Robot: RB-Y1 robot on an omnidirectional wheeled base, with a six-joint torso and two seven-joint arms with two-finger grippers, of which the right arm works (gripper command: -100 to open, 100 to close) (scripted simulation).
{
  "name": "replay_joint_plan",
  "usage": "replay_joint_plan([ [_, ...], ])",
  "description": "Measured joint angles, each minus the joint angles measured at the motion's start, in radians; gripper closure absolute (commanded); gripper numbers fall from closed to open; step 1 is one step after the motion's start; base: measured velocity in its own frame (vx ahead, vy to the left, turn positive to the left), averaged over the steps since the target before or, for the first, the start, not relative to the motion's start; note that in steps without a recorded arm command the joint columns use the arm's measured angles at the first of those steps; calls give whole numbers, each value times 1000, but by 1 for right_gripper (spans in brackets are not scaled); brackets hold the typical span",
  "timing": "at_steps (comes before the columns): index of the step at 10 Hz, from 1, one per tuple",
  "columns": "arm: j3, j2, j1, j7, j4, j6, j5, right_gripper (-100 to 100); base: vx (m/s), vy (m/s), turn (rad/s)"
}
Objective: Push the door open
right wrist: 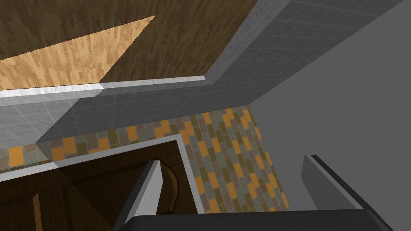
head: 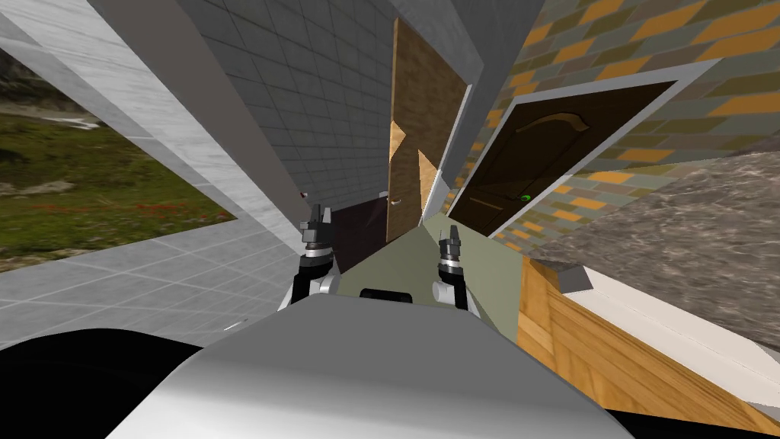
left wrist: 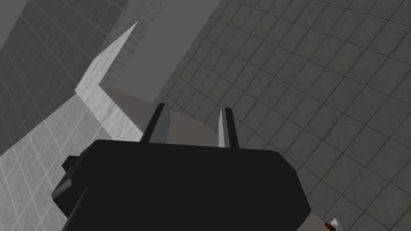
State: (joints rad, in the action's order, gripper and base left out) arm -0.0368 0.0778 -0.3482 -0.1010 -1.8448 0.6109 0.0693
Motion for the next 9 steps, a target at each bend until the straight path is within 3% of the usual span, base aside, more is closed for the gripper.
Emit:
replay_joint_plan([
  [9,-38,13,83,27,197,32,-27,-100,90,-52,65],
])
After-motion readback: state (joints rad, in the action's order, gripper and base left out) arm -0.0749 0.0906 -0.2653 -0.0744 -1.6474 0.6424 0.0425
